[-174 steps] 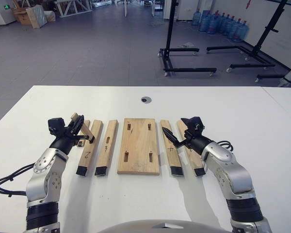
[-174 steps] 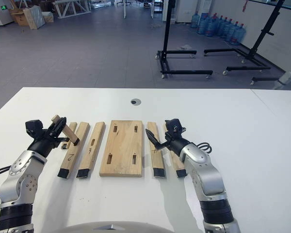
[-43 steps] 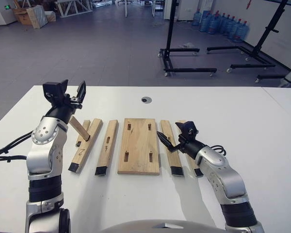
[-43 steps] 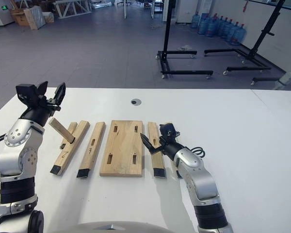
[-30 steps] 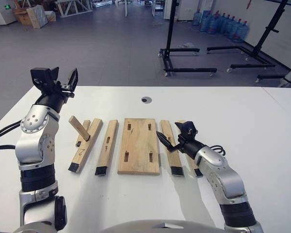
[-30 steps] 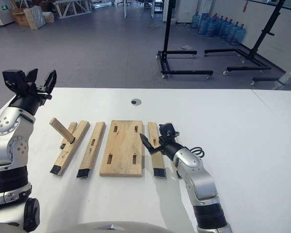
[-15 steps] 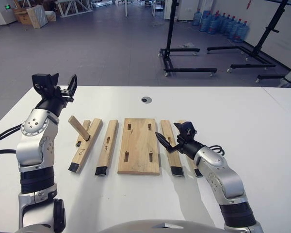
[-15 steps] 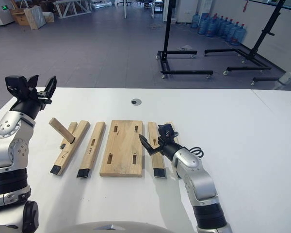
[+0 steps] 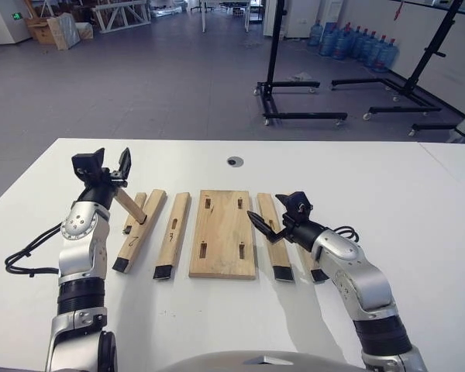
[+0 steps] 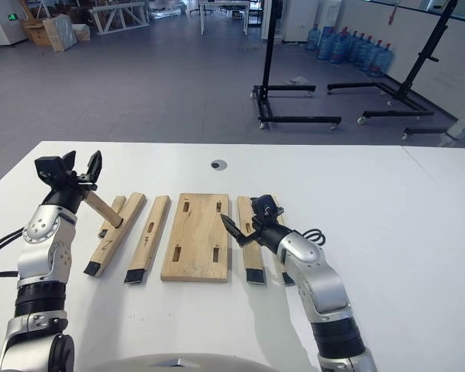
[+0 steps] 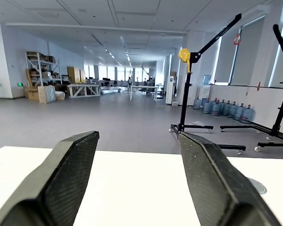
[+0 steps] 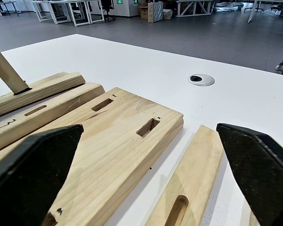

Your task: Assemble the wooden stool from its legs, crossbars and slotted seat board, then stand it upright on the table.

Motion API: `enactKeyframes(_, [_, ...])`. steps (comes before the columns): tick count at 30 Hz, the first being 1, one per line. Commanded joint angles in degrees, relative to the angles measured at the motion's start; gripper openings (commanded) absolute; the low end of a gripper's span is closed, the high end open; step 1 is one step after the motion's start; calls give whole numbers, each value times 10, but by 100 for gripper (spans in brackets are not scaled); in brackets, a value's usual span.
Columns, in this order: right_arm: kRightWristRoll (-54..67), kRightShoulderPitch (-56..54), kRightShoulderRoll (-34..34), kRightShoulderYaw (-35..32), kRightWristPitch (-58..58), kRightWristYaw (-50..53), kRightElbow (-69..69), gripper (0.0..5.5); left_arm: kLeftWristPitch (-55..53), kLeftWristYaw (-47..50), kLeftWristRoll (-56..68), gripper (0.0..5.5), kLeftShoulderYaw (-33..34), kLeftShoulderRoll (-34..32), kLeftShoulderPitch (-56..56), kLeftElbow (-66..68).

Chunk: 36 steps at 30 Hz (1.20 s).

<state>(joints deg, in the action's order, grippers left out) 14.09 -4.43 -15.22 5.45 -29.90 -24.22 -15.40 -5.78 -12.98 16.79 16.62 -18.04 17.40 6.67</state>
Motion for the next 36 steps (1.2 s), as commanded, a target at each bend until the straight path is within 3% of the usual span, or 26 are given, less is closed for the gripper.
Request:
enactKeyframes(1, [4, -6, 2, -11, -3, 6, 0, 523, -111, 27, 63, 307, 33, -51, 98, -137])
enactKeyframes(6, [2, 23, 11, -18, 5, 22, -17, 523, -303, 36, 221, 307, 117, -161, 213, -231])
enactKeyframes(10, [-3, 72, 18, -33, 14, 48, -47, 523, -409, -141, 356, 307, 193, -299, 207, -157])
enactKeyframes(13, [-3, 104, 22, -45, 23, 64, -67, 523, -372, -342, 323, 307, 223, -395, 118, 3])
enactKeyframes(17, [-5, 147, 26, -63, 31, 84, -90, 523, -238, -550, 182, 307, 122, -483, 7, 201])
enactKeyframes(21, [-5, 200, 40, -75, 42, 110, -119, 523, -178, -654, 105, 307, 11, -470, -3, 268])
enactKeyframes(26, [-13, 225, 62, -63, 54, 132, -130, 523, -190, -663, 78, 384, -51, -418, 19, 264])
enactKeyframes(31, [-21, 240, 84, -53, 68, 159, -133, 523, -332, -504, 70, 477, -77, -319, 95, 210])
enactKeyframes(34, [-24, 241, 91, -53, 72, 166, -134, 523, -396, -420, 66, 525, -72, -301, 64, 126])
enactKeyframes(36, [-28, 249, 97, -48, 80, 171, -133, 523, -396, -415, 65, 537, -74, -303, 55, 105])
